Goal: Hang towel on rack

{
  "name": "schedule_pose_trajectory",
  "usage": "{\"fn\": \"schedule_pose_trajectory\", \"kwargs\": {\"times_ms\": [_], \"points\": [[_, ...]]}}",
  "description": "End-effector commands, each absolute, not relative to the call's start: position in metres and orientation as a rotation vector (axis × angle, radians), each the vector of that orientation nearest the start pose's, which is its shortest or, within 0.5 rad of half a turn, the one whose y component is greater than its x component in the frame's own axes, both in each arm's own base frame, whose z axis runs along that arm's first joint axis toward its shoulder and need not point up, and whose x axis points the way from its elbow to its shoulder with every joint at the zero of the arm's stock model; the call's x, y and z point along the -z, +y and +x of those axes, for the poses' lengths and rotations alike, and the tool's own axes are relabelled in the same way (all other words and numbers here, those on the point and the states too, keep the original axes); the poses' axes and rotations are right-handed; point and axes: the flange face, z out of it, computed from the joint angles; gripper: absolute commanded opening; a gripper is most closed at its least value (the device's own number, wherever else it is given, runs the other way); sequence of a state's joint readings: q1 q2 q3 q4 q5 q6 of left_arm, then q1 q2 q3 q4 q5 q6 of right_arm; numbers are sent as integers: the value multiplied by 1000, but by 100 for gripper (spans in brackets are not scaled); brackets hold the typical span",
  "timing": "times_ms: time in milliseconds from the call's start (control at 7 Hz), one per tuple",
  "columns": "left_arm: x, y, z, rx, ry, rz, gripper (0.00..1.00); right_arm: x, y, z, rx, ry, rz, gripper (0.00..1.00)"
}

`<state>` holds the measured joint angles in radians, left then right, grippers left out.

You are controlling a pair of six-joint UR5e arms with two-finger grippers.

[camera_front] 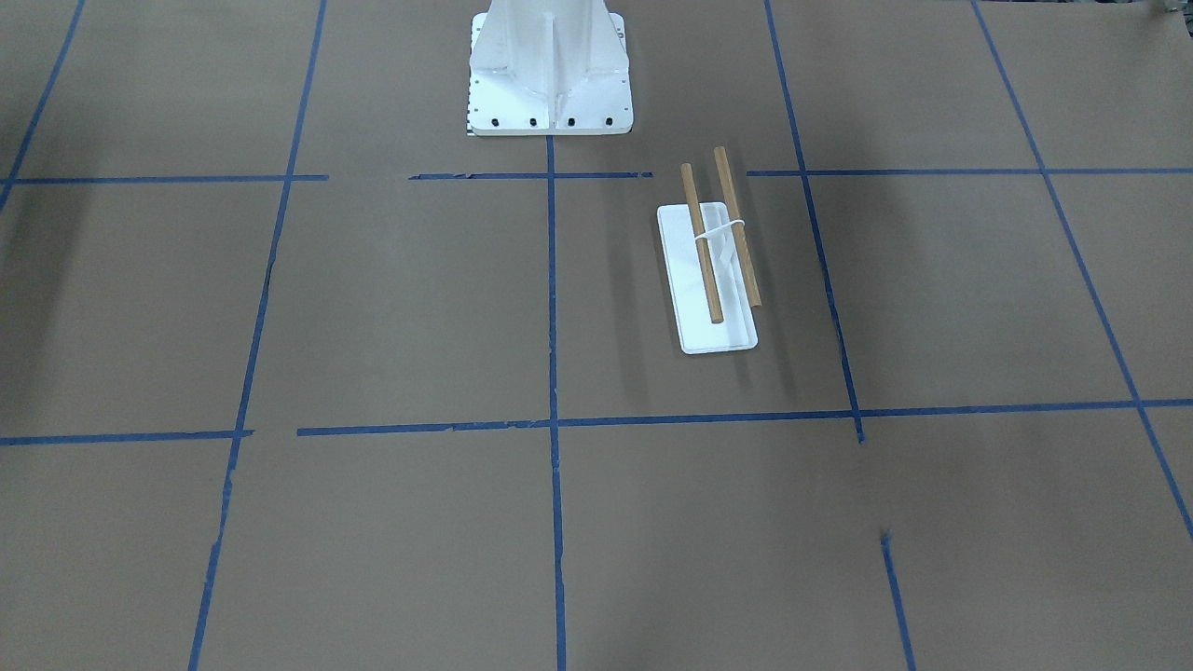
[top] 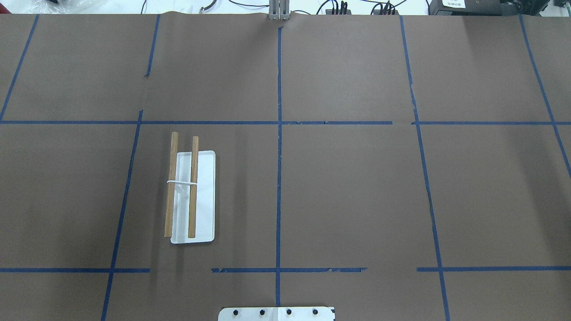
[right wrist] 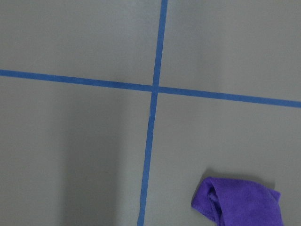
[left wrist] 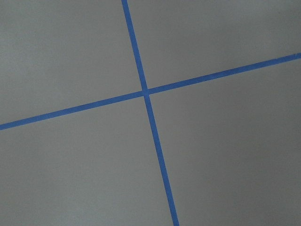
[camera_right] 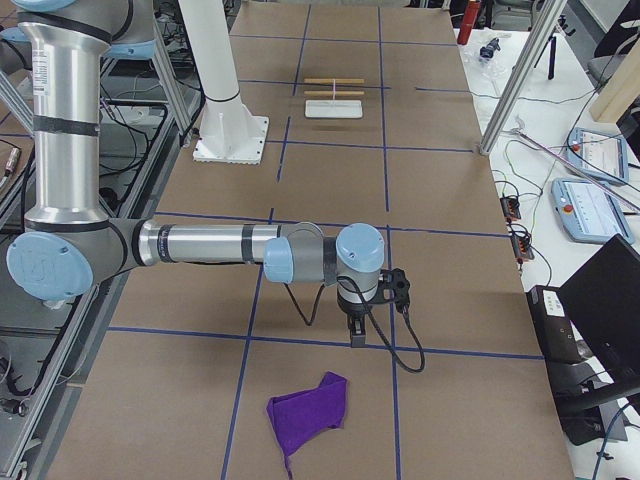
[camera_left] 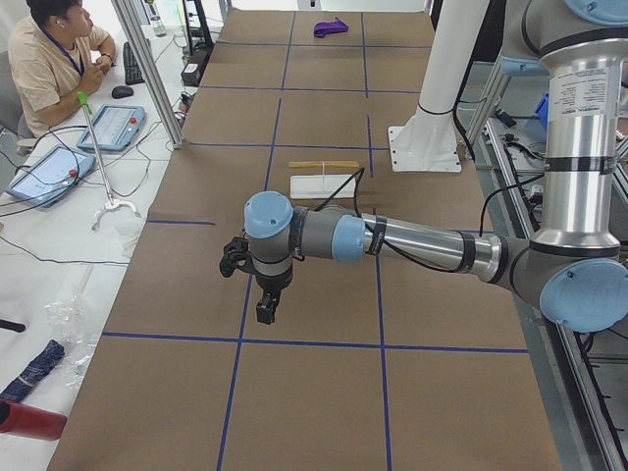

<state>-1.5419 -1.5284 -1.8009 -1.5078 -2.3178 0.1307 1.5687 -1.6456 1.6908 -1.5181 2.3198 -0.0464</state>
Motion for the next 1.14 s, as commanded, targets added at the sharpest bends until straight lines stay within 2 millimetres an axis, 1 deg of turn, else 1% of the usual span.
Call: {"fn": "schedule_pose_trajectory", "kwargs": {"times_ms": [0, 143, 286, 429, 571, 714, 857, 1000], "points": [[-537, -501, -48, -41, 784, 167, 100, -622, -468, 59, 147, -749, 241, 100], [-505, -519, -41, 36, 858, 197, 100, -613, -474, 31, 234, -754, 302, 100], [-487, -521, -39, 26, 908, 272, 100, -612, -474, 29, 245, -755, 321, 100], [-491, -522, -32, -47, 1020, 318, 100, -602, -476, 29, 271, -753, 385, 100], [-493, -529, -31, -121, 1037, 445, 100, -601, -472, 28, 290, -760, 437, 100], [-503, -530, -31, -176, 1041, 535, 100, -622, -453, 30, 293, -747, 410, 100], [-502, -521, -32, -221, 1033, 625, 100, -639, -435, 33, 287, -719, 404, 100], [-515, -509, -34, -232, 999, 672, 100, -661, -412, 36, 300, -662, 388, 100]]}}
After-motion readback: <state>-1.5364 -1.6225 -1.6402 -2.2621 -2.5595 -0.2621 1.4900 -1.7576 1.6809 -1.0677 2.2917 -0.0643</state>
